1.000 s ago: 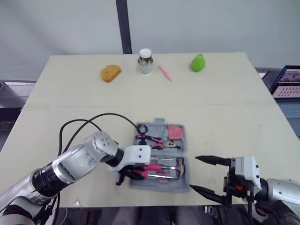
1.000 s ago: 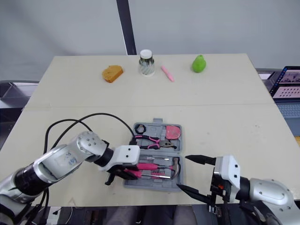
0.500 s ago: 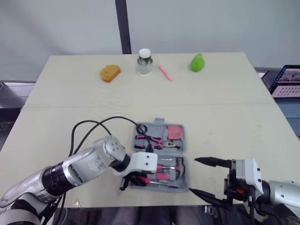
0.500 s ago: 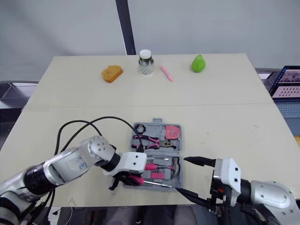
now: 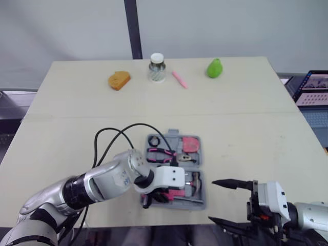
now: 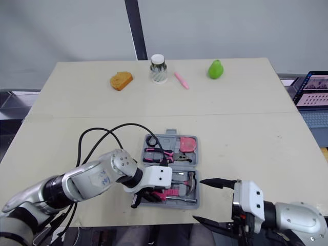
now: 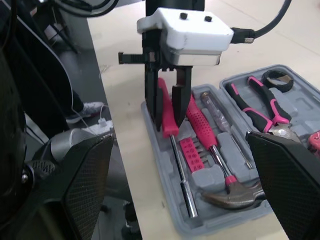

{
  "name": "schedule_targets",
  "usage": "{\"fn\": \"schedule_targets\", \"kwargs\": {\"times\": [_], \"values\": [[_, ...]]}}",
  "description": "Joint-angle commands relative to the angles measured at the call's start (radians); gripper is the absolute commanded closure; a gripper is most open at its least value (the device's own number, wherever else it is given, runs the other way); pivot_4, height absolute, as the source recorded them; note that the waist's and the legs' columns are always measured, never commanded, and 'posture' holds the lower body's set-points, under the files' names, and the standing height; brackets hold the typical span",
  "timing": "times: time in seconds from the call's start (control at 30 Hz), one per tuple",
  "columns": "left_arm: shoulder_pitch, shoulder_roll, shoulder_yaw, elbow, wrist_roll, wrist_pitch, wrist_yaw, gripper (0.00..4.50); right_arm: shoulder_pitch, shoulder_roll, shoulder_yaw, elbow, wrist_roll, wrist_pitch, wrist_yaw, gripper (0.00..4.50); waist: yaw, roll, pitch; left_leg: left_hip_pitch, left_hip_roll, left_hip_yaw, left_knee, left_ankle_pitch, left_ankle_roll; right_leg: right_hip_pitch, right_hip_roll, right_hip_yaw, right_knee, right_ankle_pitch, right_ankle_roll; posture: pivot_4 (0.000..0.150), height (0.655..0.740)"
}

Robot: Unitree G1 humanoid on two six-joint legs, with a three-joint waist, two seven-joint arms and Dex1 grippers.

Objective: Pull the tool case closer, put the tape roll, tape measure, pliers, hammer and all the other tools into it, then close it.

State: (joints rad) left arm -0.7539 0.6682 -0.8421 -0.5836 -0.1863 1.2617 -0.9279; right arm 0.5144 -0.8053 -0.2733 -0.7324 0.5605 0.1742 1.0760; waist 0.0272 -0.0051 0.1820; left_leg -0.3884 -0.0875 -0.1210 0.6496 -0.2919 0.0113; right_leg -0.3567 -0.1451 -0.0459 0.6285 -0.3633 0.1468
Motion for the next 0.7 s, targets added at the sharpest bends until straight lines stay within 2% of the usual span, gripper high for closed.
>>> {"fn": "schedule_targets", "kwargs": {"times": [0.03, 0.7], "values": [[0.0, -0.005, 0.013, -0.053, -0.024, 0.022, 0.026, 3.92, 0.012, -0.008, -0.039, 0.012, -0.024, -0.048, 0.031, 0.0, 0.0, 0.0, 0.0, 0.0, 0.0, 0.0, 0.0, 0.0, 0.0, 0.0, 0.0, 0.0, 0.0, 0.0, 0.0, 0.15, 0.74], [-0.012, -0.019, -0.008, -0.052, -0.098, 0.068, 0.119, 3.92, 0.04, -0.007, -0.051, 0.004, -0.035, -0.053, 0.026, 0.0, 0.001, 0.0, 0.0, 0.0, 0.0, 0.0, 0.001, 0.0, 0.0, 0.0, 0.0, 0.0, 0.0, 0.0, 0.0, 0.15, 0.74]]}}
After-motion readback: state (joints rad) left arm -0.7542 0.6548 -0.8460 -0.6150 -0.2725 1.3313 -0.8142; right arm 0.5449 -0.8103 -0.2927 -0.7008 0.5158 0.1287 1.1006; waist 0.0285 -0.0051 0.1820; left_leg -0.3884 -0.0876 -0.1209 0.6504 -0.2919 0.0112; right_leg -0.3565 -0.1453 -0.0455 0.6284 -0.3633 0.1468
